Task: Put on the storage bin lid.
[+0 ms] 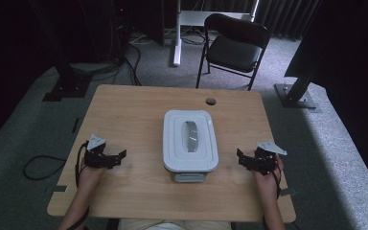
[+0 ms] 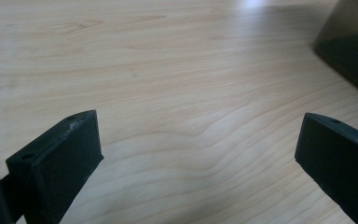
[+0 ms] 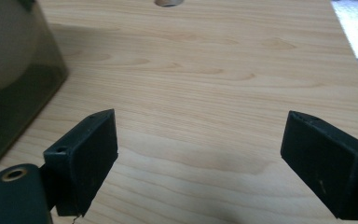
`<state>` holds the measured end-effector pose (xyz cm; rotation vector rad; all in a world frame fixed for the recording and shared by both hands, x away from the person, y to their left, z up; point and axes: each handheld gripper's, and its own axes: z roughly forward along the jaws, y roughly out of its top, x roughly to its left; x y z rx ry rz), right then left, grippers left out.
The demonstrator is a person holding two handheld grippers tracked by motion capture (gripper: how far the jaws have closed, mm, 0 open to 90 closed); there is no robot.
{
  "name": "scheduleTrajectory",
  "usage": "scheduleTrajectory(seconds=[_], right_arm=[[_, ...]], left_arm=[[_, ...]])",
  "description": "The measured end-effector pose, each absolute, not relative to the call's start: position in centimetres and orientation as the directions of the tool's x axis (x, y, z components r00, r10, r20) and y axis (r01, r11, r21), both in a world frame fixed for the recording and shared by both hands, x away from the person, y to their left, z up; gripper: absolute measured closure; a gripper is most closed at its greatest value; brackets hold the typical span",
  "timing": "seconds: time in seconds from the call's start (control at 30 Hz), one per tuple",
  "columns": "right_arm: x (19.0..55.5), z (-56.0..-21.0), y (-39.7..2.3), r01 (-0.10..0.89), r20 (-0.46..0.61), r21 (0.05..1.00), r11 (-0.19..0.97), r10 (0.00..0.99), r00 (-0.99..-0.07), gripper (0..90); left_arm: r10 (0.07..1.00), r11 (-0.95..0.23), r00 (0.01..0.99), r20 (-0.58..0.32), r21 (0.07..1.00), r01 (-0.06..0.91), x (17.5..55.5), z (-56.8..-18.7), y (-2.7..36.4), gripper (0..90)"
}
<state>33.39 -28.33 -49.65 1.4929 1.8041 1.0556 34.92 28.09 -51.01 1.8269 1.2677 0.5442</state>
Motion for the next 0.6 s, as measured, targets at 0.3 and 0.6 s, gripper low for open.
scheduleTrajectory(seconds=[0.3,0.6], right_arm=[[32.9,-50.7,-30.2,0.559,0.054,0.828,0.041,0.987,-0.153,10.6],[33.1,-51.7,-31.3,0.611,0.052,0.792,0.028,0.992,-0.113,10.6]], left_arm=[[0.94,-0.114,0.327,-0.103,0.806,0.581,34.3,-51.5,30.0,1.1],[0.966,-0.1,0.244,-0.083,0.752,0.652,34.2,-52.0,31.2,1.1]])
